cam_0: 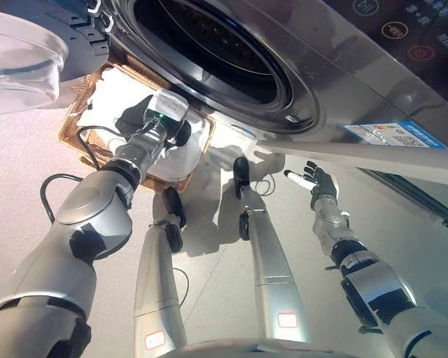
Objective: Put the clothes in the basket into the washing machine.
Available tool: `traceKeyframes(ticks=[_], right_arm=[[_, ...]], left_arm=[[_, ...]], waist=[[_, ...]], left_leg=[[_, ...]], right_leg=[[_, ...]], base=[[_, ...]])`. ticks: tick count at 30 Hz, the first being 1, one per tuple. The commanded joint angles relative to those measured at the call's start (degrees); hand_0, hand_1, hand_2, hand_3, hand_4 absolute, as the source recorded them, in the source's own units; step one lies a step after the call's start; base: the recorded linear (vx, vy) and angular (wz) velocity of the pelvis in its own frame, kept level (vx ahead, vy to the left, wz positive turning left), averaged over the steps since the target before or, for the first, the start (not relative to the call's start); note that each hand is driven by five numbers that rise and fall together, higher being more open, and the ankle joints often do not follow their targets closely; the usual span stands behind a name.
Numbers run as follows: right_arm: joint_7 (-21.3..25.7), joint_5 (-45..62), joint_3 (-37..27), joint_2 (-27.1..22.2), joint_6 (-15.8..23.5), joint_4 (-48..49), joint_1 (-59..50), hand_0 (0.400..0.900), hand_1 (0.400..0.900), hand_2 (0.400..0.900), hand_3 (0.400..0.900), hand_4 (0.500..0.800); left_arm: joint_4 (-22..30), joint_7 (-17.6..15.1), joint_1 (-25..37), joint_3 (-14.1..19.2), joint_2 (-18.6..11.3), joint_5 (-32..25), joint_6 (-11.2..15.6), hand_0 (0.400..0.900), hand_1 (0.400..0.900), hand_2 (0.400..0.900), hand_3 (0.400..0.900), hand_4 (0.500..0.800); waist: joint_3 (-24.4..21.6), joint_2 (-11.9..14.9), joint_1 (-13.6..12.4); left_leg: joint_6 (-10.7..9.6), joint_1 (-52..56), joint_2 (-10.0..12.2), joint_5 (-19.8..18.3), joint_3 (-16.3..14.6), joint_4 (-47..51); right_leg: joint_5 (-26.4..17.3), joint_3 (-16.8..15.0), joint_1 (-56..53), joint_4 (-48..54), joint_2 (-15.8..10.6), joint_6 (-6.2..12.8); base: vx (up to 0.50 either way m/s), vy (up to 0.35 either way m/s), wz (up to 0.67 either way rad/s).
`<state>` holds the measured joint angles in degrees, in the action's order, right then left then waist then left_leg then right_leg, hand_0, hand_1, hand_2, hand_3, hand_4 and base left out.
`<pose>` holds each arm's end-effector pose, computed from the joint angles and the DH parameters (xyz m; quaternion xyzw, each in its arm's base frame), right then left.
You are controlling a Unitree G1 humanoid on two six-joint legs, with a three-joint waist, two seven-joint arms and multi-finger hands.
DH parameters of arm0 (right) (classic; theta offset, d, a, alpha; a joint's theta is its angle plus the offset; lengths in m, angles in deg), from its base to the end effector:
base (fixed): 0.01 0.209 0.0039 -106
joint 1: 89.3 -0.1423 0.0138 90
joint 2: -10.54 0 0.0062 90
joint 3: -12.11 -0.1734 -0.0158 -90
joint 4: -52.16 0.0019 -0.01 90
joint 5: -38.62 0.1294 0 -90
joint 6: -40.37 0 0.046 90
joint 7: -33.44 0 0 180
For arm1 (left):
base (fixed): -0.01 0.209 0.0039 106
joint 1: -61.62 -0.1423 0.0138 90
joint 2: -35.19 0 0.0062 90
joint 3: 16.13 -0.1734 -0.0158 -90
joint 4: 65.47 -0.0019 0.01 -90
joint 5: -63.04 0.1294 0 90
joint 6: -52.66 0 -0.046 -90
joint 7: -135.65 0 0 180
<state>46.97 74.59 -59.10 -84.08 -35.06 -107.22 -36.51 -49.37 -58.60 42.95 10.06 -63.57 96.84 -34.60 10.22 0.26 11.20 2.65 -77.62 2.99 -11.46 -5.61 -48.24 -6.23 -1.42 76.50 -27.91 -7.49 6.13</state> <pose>0.2754 -0.2173 0.0287 -0.0149 0.1556 -0.1800 0.9712 0.3538 0.1702 0.1629 0.8243 -0.0721 -0.0546 0.5588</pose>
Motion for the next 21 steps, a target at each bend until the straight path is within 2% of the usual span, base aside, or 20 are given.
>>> traceKeyframes(ticks=[1, 7, 8, 10, 13, 17, 19, 20, 21], right_arm=[[2.4, 0.7, 1.7, -0.6, 1.5, -3.0, 1.3, 0.900, 0.900, 0.900, 0.900, 0.800], [1.5, -0.2, 1.0, -0.7, 1.5, -2.8, 5.1, 0.900, 0.900, 0.900, 0.900, 0.800], [1.2, -0.6, 0.8, -0.4, 1.7, -2.7, 6.3, 0.900, 0.900, 0.900, 0.900, 0.800], [1.4, -0.8, 0.6, -0.5, 1.7, -2.5, 7.2, 0.900, 0.900, 0.900, 0.900, 0.800], [1.1, -2.0, -0.2, -0.6, 1.8, -1.6, 9.7, 0.900, 0.900, 0.900, 0.900, 0.800], [0.7, -2.8, -1.3, -0.6, 1.5, -1.0, 12.2, 0.900, 0.900, 0.900, 0.900, 0.800], [0.8, -3.2, -1.7, -0.3, 1.3, -1.1, 13.3, 0.900, 0.900, 0.900, 0.900, 0.800], [0.8, -3.1, -2.2, 0.1, 1.1, -1.2, 13.4, 0.900, 0.900, 0.900, 0.900, 0.800], [0.9, -3.1, -2.7, 0.1, 1.0, -1.3, 13.5, 0.900, 0.900, 0.900, 0.900, 0.800]], left_arm=[[-4.1, -1.0, 0.3, 1.7, 2.3, -0.1, 0.6, 0.400, 0.400, 0.400, 0.400, 0.500], [-4.2, -2.4, -1.6, 3.6, 2.4, -0.6, 0.5, 0.400, 0.400, 0.400, 0.400, 0.500], [-4.3, -3.1, -2.8, 5.5, 2.4, -2.1, 0.4, 0.400, 0.400, 0.400, 0.400, 0.500], [-4.1, -3.8, -3.5, 6.2, 2.4, -2.3, 0.2, 0.400, 0.400, 0.400, 0.400, 0.500], [-4.6, -5.8, -5.7, 10.4, 1.4, -4.9, -0.3, 0.400, 0.400, 0.400, 0.400, 0.500], [-4.4, -7.4, -9.3, 18.7, 0.3, -13.3, 0.6, 0.400, 0.400, 0.400, 0.400, 0.500], [-4.4, -7.5, -11.3, 23.7, 0.1, -19.6, 1.9, 0.400, 0.400, 0.400, 0.400, 0.500], [-4.2, -8.0, -12.4, 26.3, 0.3, -22.7, 2.2, 0.400, 0.400, 0.400, 0.400, 0.500], [-4.4, -7.3, -13.4, 29.3, 0.6, -27.1, 3.2, 0.400, 0.400, 0.400, 0.400, 0.500]], waist=[[-1.4, -1.9, 1.0], [-2.6, -1.8, 1.4], [-2.7, -1.7, 1.3], [-2.5, -1.6, 1.5], [-2.7, -0.9, 1.6], [-3.3, -0.1, 1.3], [-3.4, 0.3, 0.9], [-3.3, 1.0, 1.1], [-3.4, 1.3, 0.9]], left_leg=[[0.4, 5.9, -3.6, -2.2, 0.2, 6.8], [0.0, 9.8, -3.5, -0.7, 1.0, 11.2], [-0.3, 11.4, -3.2, 0.0, 1.3, 12.8], [-0.4, 12.8, -3.3, 0.5, 1.5, 14.0], [-1.3, 18.4, -3.1, 2.2, 2.0, 18.5], [-2.2, 26.2, -3.9, 4.6, 2.3, 24.8], [-2.6, 30.2, -4.5, 5.9, 2.5, 28.1], [-2.4, 31.4, -5.2, 8.4, 2.2, 30.0], [-2.5, 33.2, -5.2, 8.9, 2.1, 31.3]], right_leg=[[5.0, 3.5, -4.0, 0.9, 3.3, -1.58], [3.7, 4.0, -8.3, 4.6, 3.1, -1.49], [3.2, 4.2, -10.0, 6.1, 2.9, -1.41], [2.7, 4.3, -11.5, 7.3, 2.7, -1.34], [1.3, 4.8, -17.6, 11.2, 2.4, -1.11], [-0.3, 5.5, -25.8, 16.4, 2.1, -0.65], [-0.9, 5.8, -29.9, 19.2, 2.1, -0.47], [-2.5, 6.0, -31.0, 20.5, 1.4, -0.73], [-2.7, 6.3, -32.7, 21.3, 1.4, -0.66]], base=[[0.00, 0.000, 0.00], [0.01, -0.008, 0.02], [0.00, 0.000, 0.00], [0.03, -0.011, 0.05], [0.03, -0.049, 0.08], [0.04, -0.055, 0.13], [0.00, -0.052, 0.16], [-0.05, -0.037, 0.16], [-0.05, -0.050, 0.16]])
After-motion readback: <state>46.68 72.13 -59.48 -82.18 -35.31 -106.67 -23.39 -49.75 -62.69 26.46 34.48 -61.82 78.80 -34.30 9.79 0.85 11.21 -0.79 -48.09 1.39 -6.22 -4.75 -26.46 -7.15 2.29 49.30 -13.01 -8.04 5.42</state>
